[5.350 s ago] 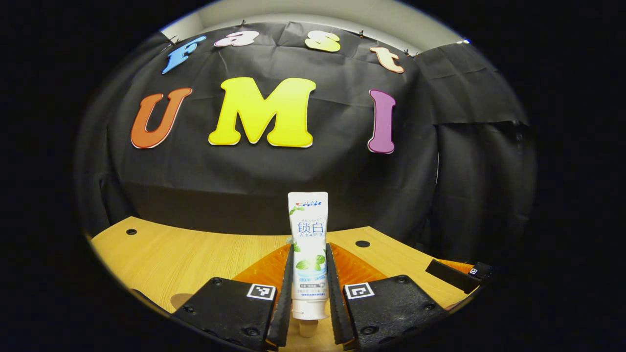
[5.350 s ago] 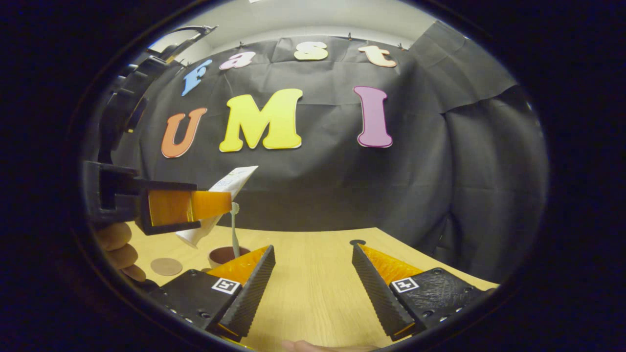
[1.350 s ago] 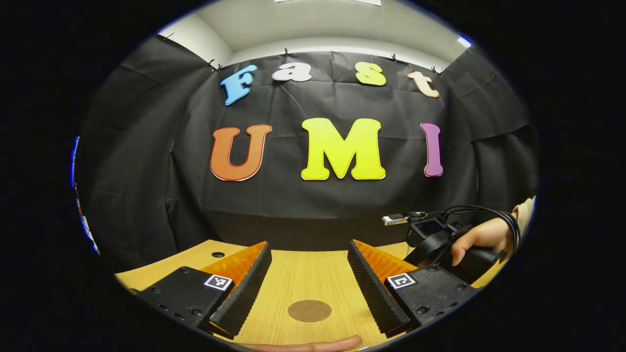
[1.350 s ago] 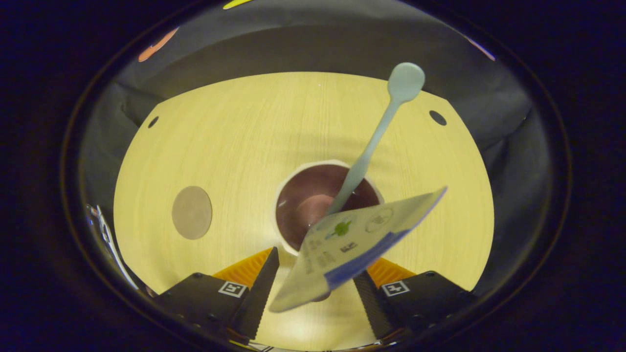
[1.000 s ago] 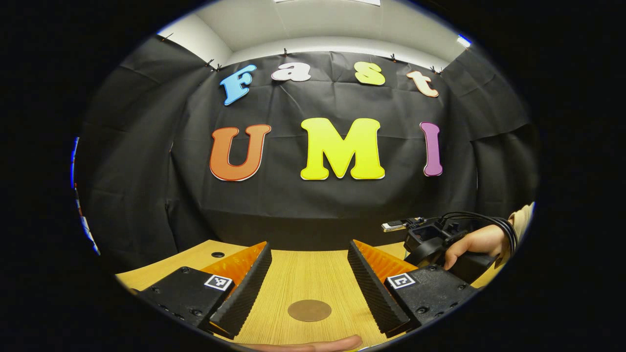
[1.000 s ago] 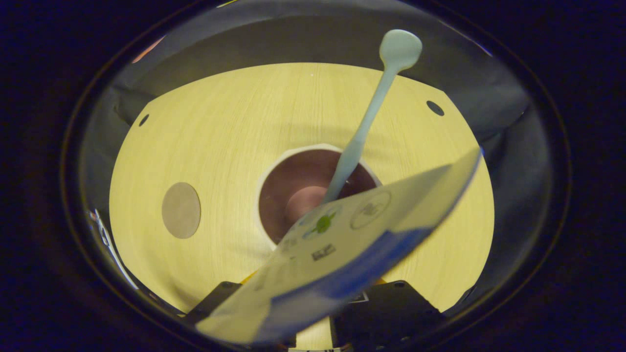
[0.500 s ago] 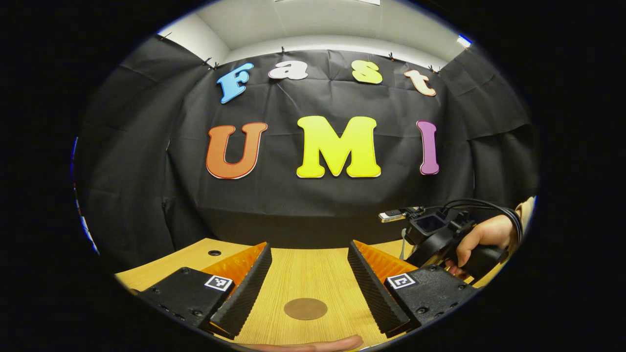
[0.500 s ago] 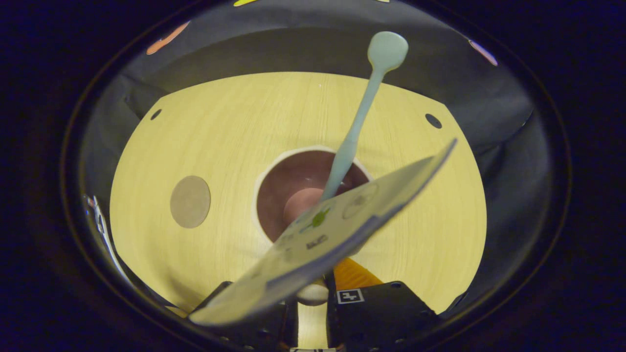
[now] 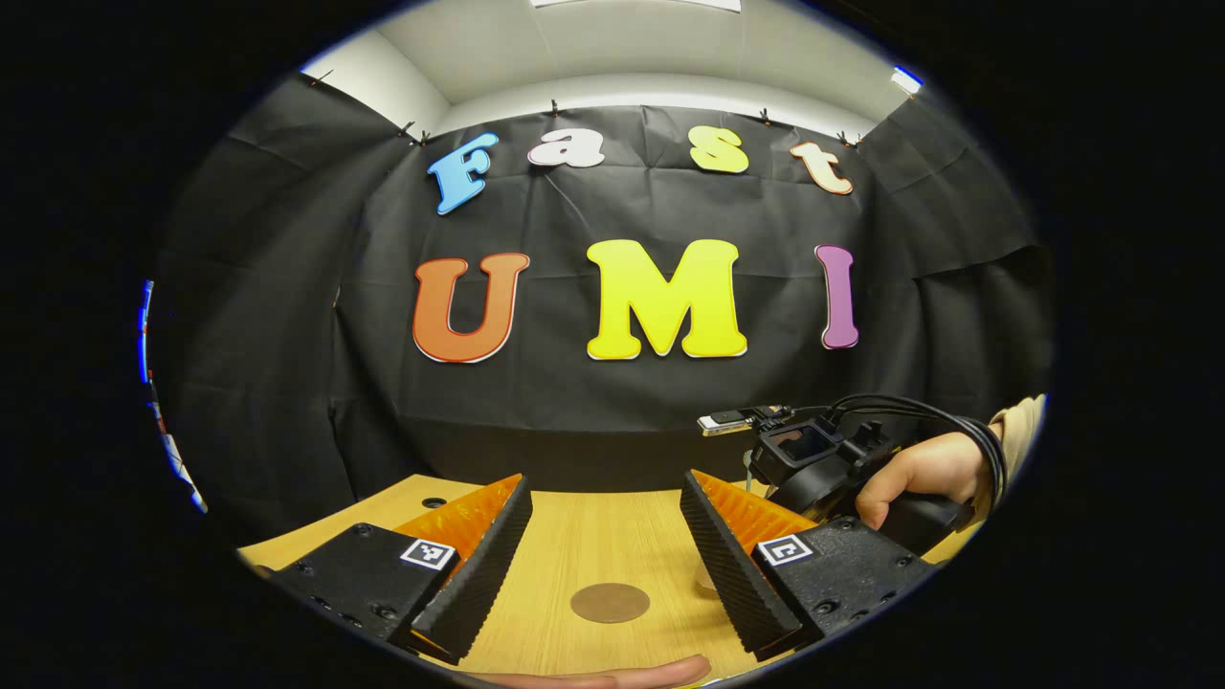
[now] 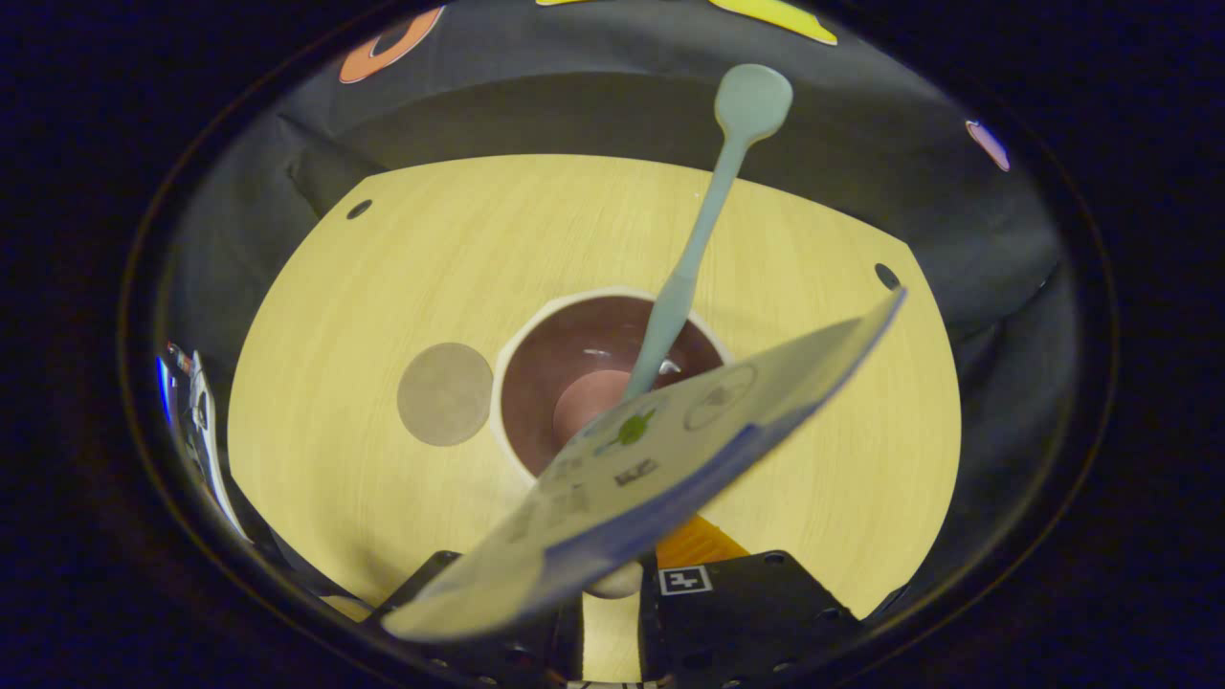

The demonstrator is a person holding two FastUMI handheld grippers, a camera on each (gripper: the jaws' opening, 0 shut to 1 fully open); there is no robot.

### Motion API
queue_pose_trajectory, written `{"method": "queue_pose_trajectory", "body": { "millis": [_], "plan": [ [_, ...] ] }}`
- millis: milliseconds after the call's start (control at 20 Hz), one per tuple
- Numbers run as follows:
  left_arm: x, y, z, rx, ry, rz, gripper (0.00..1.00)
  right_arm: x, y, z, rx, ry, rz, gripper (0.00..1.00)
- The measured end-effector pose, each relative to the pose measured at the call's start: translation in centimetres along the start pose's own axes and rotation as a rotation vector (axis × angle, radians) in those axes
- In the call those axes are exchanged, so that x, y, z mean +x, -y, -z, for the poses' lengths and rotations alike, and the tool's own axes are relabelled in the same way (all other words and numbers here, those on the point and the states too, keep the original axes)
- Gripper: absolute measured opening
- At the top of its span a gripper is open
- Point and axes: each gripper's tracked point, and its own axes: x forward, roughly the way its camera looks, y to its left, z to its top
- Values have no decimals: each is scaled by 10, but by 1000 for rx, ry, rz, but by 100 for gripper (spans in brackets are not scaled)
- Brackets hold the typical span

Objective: Put the toothbrush and toothpaste on the desktop into the cup, then pick up the cup and place it on the coaster on the desktop.

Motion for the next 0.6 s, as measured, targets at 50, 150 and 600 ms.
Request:
{"method": "queue_pose_trajectory", "body": {
  "millis": [50,150,600],
  "plan": [
    [-1,-7,-4,-1,10,-7,99,-1,-5,-2,-6,2,0,19],
    [-5,-24,-11,13,26,-42,98,2,-19,-7,-30,-2,5,19],
    [-9,-54,-17,31,50,-47,98,5,-95,-6,-188,-17,-50,19]
  ]
}}
